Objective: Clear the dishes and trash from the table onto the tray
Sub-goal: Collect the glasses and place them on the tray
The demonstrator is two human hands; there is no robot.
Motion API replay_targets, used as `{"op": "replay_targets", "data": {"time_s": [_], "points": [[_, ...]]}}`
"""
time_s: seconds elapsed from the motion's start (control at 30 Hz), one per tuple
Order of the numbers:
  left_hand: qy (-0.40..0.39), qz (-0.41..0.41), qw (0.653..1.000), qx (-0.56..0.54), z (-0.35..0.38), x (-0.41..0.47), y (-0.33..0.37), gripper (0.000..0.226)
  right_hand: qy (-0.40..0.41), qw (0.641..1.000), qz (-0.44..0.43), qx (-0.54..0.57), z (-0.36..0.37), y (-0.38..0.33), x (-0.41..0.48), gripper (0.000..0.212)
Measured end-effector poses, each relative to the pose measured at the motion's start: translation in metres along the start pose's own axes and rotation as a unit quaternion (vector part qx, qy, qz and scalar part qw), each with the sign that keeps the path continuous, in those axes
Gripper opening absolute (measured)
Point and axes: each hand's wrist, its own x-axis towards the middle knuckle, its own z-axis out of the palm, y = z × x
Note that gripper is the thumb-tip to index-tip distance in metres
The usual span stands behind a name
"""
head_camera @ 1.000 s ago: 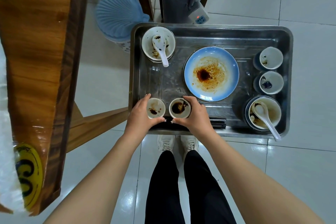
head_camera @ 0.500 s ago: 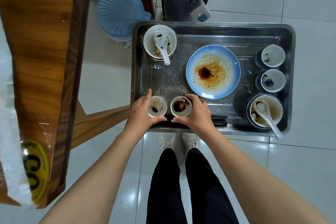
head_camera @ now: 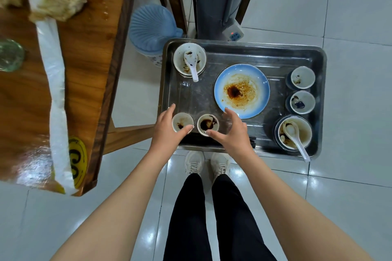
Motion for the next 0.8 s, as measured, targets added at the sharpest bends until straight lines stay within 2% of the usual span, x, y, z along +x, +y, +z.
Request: {"op": "replay_targets", "data": {"time_s": [0.2, 0.43, 0.67, 0.8], "points": [[0.048, 0.013, 0.992, -0.112, -0.016, -0.026, 0.064, 0.069, 0.000, 0.999, -0.032, 0.031, -0.040, -0.049, -0.015, 0.087], [0.068, 0.106, 0.962, -0.244, -0.057, -0.074, 0.143, 0.057, 0.012, 0.993, -0.090, 0.077, -0.101, -0.134, -0.042, 0.078], [0.155, 0.197, 0.931, -0.263, -0.144, -0.128, 0.210, 0.056, 0.017, 0.977, -0.191, 0.094, -0.159, -0.245, -0.079, 0.078], [0.190, 0.233, 0.916, -0.267, -0.192, -0.161, 0.238, 0.054, -0.019, 0.965, -0.225, 0.136, -0.172, -0.301, -0.104, 0.066]]}}
